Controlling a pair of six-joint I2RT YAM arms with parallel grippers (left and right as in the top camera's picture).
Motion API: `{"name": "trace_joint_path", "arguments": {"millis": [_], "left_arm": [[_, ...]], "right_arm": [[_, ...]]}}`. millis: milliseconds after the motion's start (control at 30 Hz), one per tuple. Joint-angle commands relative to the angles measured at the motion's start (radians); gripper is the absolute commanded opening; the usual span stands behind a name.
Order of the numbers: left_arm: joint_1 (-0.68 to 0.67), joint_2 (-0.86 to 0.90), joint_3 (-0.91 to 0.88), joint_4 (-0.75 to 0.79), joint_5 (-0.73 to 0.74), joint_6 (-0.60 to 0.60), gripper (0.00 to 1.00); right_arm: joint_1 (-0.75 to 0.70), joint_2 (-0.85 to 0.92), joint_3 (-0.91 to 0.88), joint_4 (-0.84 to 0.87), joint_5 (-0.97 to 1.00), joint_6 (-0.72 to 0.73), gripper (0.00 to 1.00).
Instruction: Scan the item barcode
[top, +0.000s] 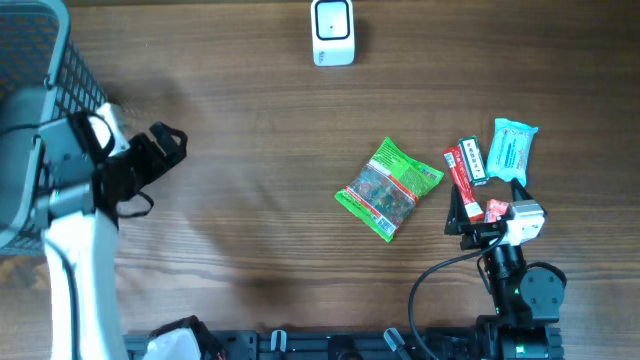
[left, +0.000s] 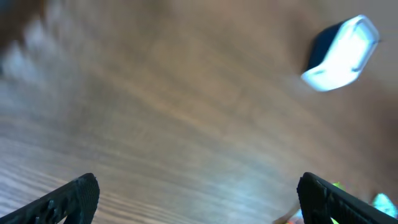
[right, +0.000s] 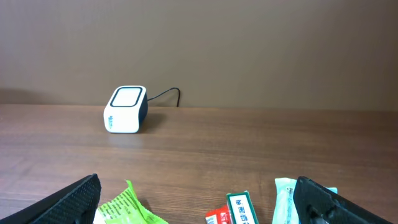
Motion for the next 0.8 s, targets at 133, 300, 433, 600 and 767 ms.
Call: {"name": "trace_joint_path", "arguments": {"millis": [133, 300, 433, 600, 767], "left_arm": [[0.005, -0.450, 0.011, 0.002, -0.006, 0.023, 1.00], [-0.003, -0.616, 0.003, 0.000, -0.006, 0.023, 1.00], [-0.100, -0.771, -0.030, -0.059, -0.061, 0.023, 1.00], [-0.240, -1.045, -0.152, -0.094, -0.150, 0.023, 1.00], [-0.280, -1.195, -0.261, 0.004, -0.156, 0.023, 1.00]], "right_arm": [[0.006, -0.008, -0.001, 0.002, 0.021, 0.014, 1.00], [0.006, -0.008, -0.001, 0.002, 0.021, 0.014, 1.00], [0.006, -0.008, -0.001, 0.002, 0.021, 0.014, 1.00], [0.006, -0.008, -0.001, 0.002, 0.021, 0.014, 1.00], [0.006, -0.008, -0.001, 0.002, 0.021, 0.014, 1.00]]}}
